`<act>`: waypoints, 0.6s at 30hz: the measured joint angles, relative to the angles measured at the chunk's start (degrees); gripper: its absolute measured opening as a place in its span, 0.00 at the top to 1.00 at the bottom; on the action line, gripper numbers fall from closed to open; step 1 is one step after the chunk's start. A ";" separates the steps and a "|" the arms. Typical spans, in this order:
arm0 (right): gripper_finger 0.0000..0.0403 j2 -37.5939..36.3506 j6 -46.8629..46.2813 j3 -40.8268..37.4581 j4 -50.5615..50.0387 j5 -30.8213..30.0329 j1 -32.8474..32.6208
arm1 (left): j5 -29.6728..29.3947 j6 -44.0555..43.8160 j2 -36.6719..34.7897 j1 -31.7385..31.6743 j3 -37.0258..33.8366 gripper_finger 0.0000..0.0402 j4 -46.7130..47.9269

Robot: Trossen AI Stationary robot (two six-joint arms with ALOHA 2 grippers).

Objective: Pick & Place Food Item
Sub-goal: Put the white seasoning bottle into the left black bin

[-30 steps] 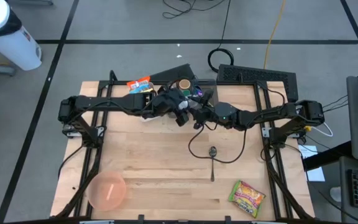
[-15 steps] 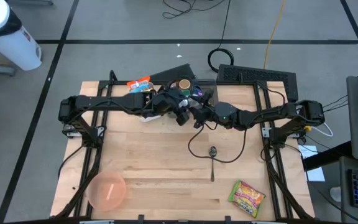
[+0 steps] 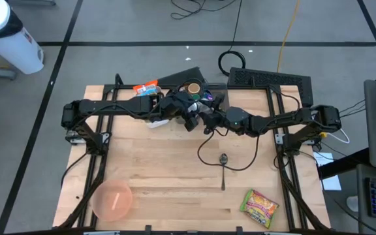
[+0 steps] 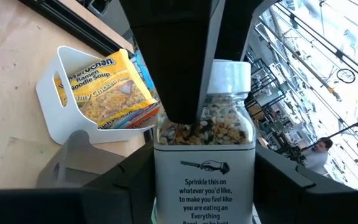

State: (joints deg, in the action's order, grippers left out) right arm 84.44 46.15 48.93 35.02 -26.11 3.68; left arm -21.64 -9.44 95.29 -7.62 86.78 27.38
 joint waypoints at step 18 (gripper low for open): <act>0.21 0.02 -1.73 0.00 0.36 1.67 0.13 | 0.51 4.91 0.02 -0.02 0.00 0.48 -0.06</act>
State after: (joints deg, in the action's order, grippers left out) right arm 84.47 44.42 48.93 35.38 -24.44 3.81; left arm -21.13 -4.54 95.31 -7.64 86.78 27.32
